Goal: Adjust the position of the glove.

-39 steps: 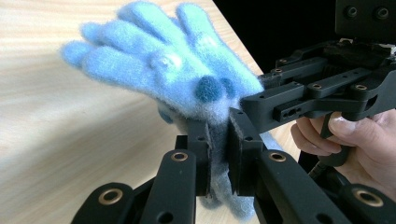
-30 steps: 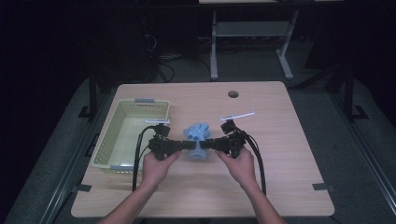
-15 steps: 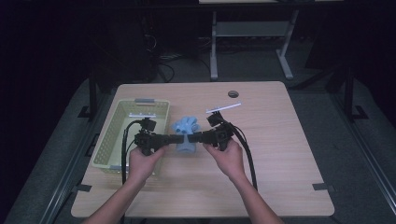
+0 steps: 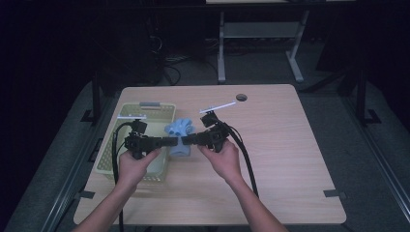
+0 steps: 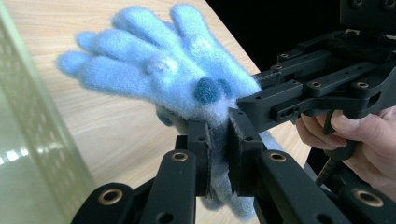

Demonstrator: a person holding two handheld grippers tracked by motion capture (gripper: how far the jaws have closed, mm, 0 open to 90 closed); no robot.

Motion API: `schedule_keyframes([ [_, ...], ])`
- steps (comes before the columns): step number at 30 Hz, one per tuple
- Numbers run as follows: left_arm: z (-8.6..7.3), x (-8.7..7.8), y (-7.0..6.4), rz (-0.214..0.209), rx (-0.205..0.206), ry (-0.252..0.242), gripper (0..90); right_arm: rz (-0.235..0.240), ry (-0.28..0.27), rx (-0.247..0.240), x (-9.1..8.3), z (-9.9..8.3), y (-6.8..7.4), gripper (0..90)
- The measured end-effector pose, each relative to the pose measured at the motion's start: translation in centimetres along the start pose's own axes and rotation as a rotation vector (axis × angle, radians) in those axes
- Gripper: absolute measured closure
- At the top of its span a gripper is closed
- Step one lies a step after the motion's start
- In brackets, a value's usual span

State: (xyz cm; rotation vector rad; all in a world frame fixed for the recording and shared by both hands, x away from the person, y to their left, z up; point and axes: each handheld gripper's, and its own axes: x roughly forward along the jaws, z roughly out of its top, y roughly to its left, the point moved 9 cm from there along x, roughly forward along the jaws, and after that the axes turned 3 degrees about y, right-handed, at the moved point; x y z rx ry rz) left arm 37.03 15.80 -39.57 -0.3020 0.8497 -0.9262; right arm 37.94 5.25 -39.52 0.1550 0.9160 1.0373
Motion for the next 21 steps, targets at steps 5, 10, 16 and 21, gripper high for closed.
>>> schedule_keyframes([
  [5,-0.1,-1.3,0.5,0.008,0.001,-0.001,80.6,0.014,0.004,-0.005,0.9,0.6,1.0,78.9],
  [10,-0.3,-2.8,1.2,0.013,0.001,0.001,80.6,0.027,0.007,-0.015,2.0,1.1,2.0,78.8],
  [16,-0.5,-4.3,2.3,0.037,-0.004,-0.002,80.6,0.040,0.017,-0.030,3.6,1.8,3.0,78.8],
  [21,-0.7,-5.3,3.1,0.057,-0.003,0.001,80.6,0.056,0.025,-0.034,4.8,2.1,3.6,78.8],
])
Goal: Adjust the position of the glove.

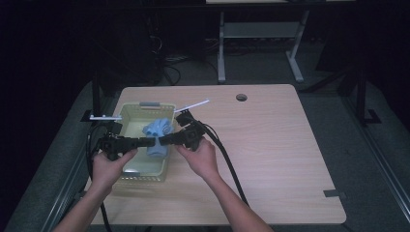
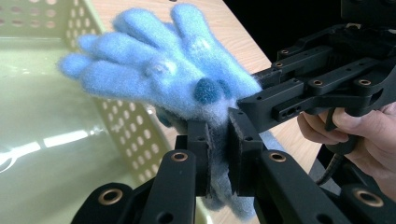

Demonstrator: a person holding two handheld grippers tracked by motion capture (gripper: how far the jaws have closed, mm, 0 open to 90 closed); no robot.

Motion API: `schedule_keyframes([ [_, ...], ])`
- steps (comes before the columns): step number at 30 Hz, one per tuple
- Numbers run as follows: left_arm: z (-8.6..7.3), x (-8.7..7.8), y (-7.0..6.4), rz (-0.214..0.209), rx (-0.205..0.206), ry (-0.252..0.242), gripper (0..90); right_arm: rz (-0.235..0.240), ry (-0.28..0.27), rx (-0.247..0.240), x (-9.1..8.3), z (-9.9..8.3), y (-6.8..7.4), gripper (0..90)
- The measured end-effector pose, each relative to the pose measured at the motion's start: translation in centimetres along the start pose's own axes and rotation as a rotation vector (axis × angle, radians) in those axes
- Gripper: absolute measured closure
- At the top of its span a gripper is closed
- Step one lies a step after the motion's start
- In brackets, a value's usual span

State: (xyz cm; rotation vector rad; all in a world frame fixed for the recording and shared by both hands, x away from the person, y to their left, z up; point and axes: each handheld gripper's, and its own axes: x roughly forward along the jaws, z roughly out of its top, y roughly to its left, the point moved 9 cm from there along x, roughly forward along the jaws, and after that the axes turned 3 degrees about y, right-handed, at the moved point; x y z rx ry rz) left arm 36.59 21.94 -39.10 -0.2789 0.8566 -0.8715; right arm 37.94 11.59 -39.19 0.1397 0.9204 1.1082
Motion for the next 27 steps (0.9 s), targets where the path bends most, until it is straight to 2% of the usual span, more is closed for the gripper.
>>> schedule_keyframes([
  [5,-0.1,-0.6,0.8,0.019,0.002,0.008,80.8,0.016,-0.002,0.005,1.2,0.2,0.1,78.8],
  [15,-0.6,-1.5,2.4,0.041,-0.021,0.026,81.1,0.048,0.005,0.036,3.2,0.5,0.3,78.8],
  [18,-0.7,-1.6,3.1,0.045,-0.026,0.032,81.0,0.044,0.001,0.025,3.9,0.5,0.1,78.5],
  [27,-1.4,-2.0,4.9,0.062,-0.053,0.067,81.7,0.051,0.022,0.043,5.9,0.5,0.0,78.4],
])
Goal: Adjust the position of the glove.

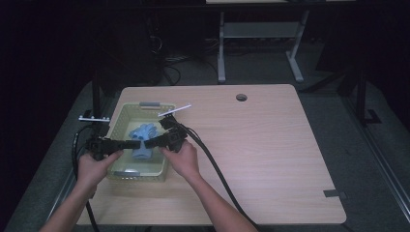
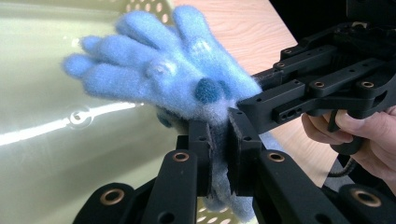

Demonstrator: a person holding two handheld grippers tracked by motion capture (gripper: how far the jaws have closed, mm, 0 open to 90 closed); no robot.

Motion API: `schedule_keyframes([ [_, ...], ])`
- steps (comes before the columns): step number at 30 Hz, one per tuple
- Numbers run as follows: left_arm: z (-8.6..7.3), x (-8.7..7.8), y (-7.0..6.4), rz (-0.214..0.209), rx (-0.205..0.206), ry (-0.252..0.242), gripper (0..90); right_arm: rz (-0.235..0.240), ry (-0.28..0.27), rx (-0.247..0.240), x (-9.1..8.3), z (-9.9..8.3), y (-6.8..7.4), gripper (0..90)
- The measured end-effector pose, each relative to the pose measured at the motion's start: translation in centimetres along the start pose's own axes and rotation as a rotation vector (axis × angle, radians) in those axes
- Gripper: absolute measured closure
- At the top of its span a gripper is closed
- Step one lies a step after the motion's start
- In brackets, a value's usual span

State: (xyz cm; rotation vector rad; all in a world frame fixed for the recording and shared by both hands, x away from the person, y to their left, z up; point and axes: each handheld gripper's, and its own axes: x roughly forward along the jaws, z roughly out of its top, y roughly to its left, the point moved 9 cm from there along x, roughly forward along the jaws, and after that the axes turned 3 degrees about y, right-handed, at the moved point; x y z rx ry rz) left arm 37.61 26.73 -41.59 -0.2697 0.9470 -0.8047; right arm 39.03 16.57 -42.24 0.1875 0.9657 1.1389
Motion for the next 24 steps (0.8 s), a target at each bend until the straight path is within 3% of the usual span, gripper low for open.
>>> schedule_keyframes([
  [24,-1.1,1.0,3.2,0.107,-0.015,0.096,84.3,-0.013,0.083,0.041,3.9,-0.5,-2.1,76.5],
])
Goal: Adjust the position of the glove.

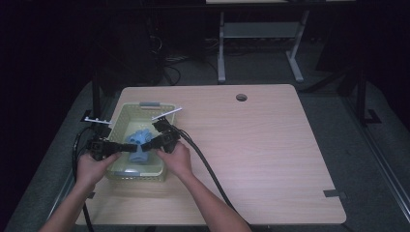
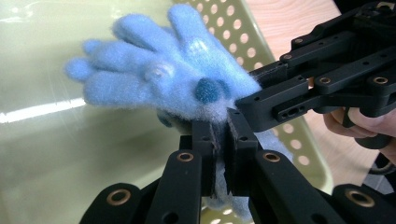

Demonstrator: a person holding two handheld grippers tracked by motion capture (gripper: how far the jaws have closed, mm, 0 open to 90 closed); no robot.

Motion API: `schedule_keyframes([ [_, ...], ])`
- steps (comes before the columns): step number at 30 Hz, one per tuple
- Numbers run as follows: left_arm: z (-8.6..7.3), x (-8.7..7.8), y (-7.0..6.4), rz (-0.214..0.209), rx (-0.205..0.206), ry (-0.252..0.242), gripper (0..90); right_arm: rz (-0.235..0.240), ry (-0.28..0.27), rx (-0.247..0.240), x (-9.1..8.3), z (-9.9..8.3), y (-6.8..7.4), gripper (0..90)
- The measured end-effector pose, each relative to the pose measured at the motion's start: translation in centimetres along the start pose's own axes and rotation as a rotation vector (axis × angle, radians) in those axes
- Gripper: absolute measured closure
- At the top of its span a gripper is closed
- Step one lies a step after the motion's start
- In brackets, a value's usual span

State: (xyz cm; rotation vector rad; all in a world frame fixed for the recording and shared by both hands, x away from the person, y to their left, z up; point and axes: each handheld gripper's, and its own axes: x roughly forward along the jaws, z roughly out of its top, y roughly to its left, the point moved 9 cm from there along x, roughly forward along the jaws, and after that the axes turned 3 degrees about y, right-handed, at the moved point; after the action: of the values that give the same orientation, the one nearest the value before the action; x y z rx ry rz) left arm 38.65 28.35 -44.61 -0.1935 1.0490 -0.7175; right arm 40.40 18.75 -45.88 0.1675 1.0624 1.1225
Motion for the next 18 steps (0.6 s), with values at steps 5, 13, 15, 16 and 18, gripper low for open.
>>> schedule_keyframes([
  [5,-0.2,0.3,0.4,0.031,0.005,0.023,84.4,-0.015,0.009,0.010,0.3,-0.2,-0.5,75.6],
  [13,-0.7,1.0,1.6,0.135,0.012,0.089,84.9,-0.072,0.003,0.014,-0.5,-0.1,-1.2,73.8],
  [15,-0.8,1.3,1.7,0.155,0.020,0.104,84.9,-0.082,0.005,0.006,-0.7,-0.1,-1.2,72.9],
  [16,-0.8,1.4,1.7,0.164,0.021,0.116,84.9,-0.083,0.004,0.005,-0.8,-0.1,-1.2,72.4],
  [18,-0.9,1.9,1.9,0.186,0.026,0.150,84.8,-0.085,-0.001,-0.001,-1.1,-0.1,-1.2,72.1],
])
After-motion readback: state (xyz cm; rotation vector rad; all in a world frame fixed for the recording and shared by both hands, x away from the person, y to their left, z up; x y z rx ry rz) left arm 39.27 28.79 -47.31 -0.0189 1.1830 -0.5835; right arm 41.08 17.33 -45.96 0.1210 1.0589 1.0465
